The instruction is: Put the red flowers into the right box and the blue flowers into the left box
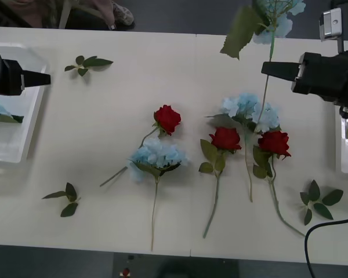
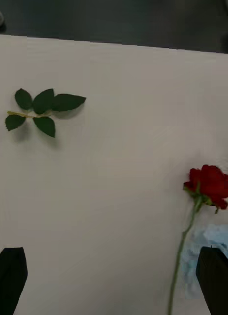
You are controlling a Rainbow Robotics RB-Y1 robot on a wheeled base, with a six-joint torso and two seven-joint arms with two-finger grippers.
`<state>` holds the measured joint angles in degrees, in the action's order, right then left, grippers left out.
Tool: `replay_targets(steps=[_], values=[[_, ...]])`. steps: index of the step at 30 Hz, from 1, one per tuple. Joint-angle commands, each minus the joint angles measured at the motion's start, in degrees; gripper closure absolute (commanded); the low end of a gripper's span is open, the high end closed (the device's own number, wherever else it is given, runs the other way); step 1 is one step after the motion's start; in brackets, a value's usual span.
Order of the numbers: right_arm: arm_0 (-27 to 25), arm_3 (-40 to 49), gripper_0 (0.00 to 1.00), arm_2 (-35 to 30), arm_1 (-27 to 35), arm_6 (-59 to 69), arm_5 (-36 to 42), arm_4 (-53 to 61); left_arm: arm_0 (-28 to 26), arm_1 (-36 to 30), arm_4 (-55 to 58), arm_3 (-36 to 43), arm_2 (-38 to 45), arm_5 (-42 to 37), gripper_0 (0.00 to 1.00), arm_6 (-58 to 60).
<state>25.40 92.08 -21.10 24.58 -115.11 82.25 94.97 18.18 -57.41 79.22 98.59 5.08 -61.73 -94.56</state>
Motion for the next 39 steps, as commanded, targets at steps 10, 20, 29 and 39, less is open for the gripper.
replay_targets(steps=[10, 20, 29, 39], values=[[3.61, 6.71, 1.0, 5.45, -6.91, 2.26, -5.78, 3.03, 0.98, 15.04, 0.85, 8.9, 3.54, 0.47, 0.0, 2.54], [3.61, 8.65, 1.0, 7.65, -7.79, 2.79, -7.1, 6.28, 2.04, 28.58, -4.78, 14.79, 0.55, 0.47, 0.0, 1.22], [3.61, 8.65, 1.0, 7.65, -7.79, 2.88, -7.1, 6.46, 4.23, 33.5, -5.83, 20.06, -5.69, 0.47, 0.0, 1.58], [3.61, 8.65, 1.0, 7.65, -7.79, 2.88, -7.1, 6.46, 7.4, 38.86, -12.78, 20.59, -14.04, 0.65, 0.0, 2.19]])
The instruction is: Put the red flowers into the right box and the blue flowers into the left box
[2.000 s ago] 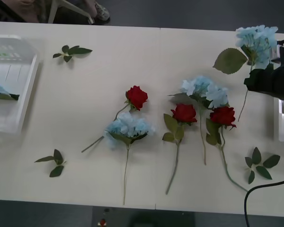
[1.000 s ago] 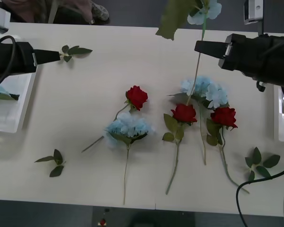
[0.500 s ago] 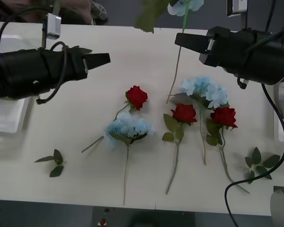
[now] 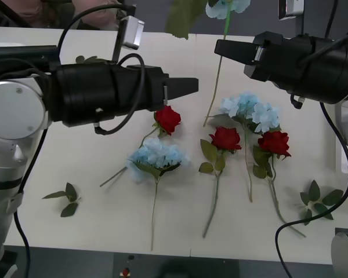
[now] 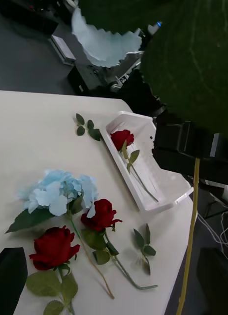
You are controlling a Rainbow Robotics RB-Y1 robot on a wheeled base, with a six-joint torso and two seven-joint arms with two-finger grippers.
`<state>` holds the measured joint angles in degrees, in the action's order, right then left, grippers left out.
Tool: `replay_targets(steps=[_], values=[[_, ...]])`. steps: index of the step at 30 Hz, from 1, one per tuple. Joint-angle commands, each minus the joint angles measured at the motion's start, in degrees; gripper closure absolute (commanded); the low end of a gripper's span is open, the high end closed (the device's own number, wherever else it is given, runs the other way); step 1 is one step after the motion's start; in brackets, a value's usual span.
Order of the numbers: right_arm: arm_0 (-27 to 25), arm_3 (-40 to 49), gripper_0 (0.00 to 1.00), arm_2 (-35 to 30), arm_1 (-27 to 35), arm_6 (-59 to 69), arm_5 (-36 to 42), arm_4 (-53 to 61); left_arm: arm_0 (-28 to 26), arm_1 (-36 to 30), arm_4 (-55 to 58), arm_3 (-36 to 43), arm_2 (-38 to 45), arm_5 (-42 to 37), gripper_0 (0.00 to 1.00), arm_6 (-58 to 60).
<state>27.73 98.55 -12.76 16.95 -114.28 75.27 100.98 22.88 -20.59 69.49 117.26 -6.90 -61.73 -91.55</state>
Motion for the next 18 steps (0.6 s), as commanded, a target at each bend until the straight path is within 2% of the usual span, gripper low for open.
replay_targets(steps=[1, 8, 9, 10, 11, 12, 18], values=[[1.28, 2.17, 1.0, -0.68, -0.17, 2.05, -0.12, 0.44, 3.31, 2.22, -4.09, 1.92, -3.21, 0.91, 0.0, -0.56], [1.28, 2.17, 1.0, -0.68, -0.17, 2.05, -0.12, 0.44, 4.27, 2.3, -5.41, 1.84, -9.71, 4.25, 0.0, 0.41], [1.28, 2.17, 1.0, -0.68, -0.17, 2.05, -0.12, 0.44, 4.27, 2.3, -5.59, 1.84, -10.41, 4.25, 0.26, 0.41], [1.28, 2.17, 1.0, -0.68, -0.17, 2.05, -0.12, 0.44, 4.27, 2.3, -5.76, 1.84, -10.77, 4.17, 0.45, 0.41], [1.28, 2.17, 1.0, -0.68, -0.17, 2.05, -0.12, 0.44, 4.36, 2.3, -6.12, 1.75, -11.38, 4.17, 0.83, 0.41], [1.28, 2.17, 1.0, -0.68, -0.17, 2.05, -0.12, 0.44, 4.36, 2.3, -6.56, 1.66, -11.91, 4.25, 1.0, 0.41], [1.28, 2.17, 1.0, -0.68, -0.17, 2.05, -0.12, 0.44, 4.8, 2.3, -8.31, 1.31, -12.87, 4.17, 1.0, 0.05]])
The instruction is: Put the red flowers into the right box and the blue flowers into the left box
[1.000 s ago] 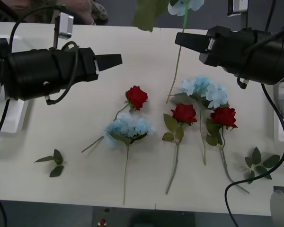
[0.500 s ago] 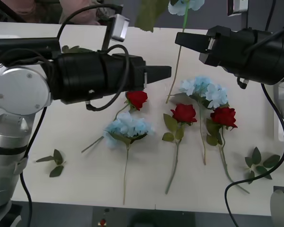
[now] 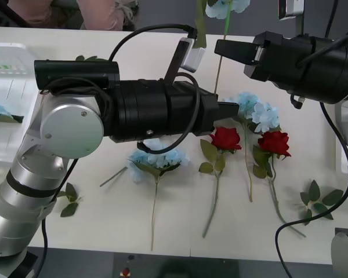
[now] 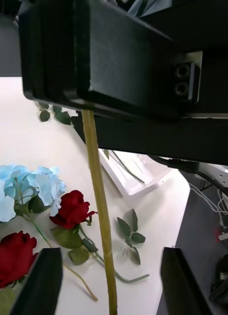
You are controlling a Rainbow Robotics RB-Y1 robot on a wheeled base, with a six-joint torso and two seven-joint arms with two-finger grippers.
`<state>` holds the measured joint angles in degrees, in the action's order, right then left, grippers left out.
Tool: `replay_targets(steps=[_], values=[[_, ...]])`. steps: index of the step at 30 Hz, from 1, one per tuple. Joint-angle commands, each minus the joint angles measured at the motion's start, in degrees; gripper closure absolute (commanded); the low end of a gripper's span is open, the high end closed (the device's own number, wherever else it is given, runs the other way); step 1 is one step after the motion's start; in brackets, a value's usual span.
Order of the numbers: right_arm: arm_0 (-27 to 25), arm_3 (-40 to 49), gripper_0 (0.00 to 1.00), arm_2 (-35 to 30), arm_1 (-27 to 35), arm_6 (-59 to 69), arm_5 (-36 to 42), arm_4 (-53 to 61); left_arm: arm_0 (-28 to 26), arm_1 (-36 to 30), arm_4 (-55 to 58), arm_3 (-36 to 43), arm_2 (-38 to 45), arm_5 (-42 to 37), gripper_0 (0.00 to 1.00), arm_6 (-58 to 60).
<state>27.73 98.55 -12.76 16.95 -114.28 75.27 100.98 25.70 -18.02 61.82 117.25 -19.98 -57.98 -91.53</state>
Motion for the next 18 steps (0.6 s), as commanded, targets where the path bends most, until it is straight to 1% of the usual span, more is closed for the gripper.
replay_targets(steps=[1, 13, 14, 15, 17, 18], values=[[1.28, 2.17, 1.0, -0.68, -0.17, 2.05, -0.12, 0.44, 1.9, -0.17, -0.65, 1.31, 0.12, 0.41, 1.0, 0.03], [1.28, 2.17, 1.0, -0.68, -0.17, 2.05, -0.12, 0.44, 1.9, -0.87, 0.4, 1.31, 1.61, 0.5, 1.0, -0.67], [1.28, 2.17, 0.8, -0.68, -0.17, 2.05, -0.12, 0.44, 1.9, -1.22, 0.76, 1.4, 1.96, 0.5, 1.0, -0.76], [1.28, 2.17, 0.32, -0.68, -0.17, 2.05, -0.12, 0.44, 1.99, -1.84, 1.11, 1.4, 2.4, 0.5, 1.0, -0.85], [1.28, 2.17, 0.0, -0.68, -0.17, 2.05, -0.12, 0.44, 1.9, -3.16, 2.07, 1.58, 3.11, 0.5, 1.0, -0.85], [1.28, 2.17, 0.0, -0.68, -0.17, 2.05, -0.12, 0.44, 1.9, -4.3, 2.69, 1.66, 3.81, 0.5, 1.0, -0.85]])
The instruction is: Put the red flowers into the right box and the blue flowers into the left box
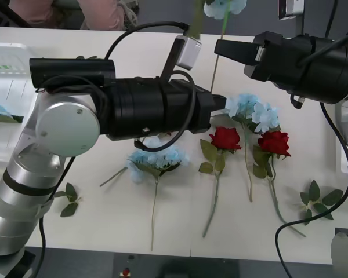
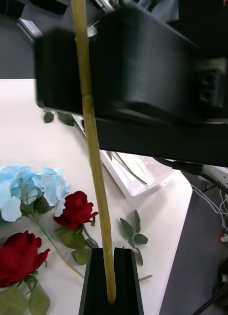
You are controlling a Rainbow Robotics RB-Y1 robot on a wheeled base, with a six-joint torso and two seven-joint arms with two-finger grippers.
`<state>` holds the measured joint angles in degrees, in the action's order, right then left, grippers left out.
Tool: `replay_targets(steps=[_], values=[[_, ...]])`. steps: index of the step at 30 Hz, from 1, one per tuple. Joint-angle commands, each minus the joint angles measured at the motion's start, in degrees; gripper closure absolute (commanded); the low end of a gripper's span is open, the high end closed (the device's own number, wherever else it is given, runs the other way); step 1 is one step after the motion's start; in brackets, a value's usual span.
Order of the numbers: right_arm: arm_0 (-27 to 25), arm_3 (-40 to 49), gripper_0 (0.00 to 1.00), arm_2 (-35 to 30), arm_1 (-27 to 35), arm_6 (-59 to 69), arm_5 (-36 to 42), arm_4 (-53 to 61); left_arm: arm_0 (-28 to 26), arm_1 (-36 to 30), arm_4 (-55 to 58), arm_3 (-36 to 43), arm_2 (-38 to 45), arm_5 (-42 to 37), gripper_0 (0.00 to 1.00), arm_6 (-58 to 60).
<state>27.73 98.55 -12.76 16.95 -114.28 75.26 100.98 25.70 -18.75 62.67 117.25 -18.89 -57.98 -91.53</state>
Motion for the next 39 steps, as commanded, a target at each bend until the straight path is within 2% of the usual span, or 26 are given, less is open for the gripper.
replay_targets(steps=[1, 5, 9, 16, 21, 26, 31, 39], values=[[1.28, 2.17, 0.0, -0.68, -0.17, 2.04, -0.12, 0.44, 1.81, -4.19, 2.19, 1.76, 3.16, 0.5, 1.0, -0.84], [1.28, 2.17, 0.0, -0.68, -0.17, 2.04, -0.12, 0.44, 1.28, -7.88, 5.53, 1.76, 6.06, 0.5, 1.0, -0.84], [1.28, 2.17, 0.0, -0.68, -0.17, 2.04, -0.12, 0.44, -1.44, -11.49, 8.87, 2.28, 10.98, 0.5, 1.0, -0.84], [1.28, 2.17, 0.0, -0.68, -0.17, 2.04, -0.12, 0.44, -8.12, -18.17, 12.21, 2.81, 21.09, 0.5, 1.0, -0.84], [1.28, 2.17, 0.0, -0.68, -0.17, 2.04, -0.12, 0.44, -15.15, -23.18, 15.38, 2.37, 29.62, 0.41, 1.0, -0.84], [-0.3, 2.26, 0.0, -2.97, 2.12, 2.04, -0.03, -0.35, -23.06, -24.05, 15.99, 1.93, 38.32, 0.41, 1.0, -0.66], [-1.36, 2.26, 0.0, -5.87, 5.72, 5.65, 4.36, -7.56, -29.3, -24.05, 18.19, -1.67, 44.38, 0.41, 1.0, -1.19], [-4.52, 2.26, 0.0, -7.63, 9.68, 18.83, 12.45, -17.84, -32.73, -24.05, 17.05, -9.67, 49.83, 0.59, 1.0, -2.16]])
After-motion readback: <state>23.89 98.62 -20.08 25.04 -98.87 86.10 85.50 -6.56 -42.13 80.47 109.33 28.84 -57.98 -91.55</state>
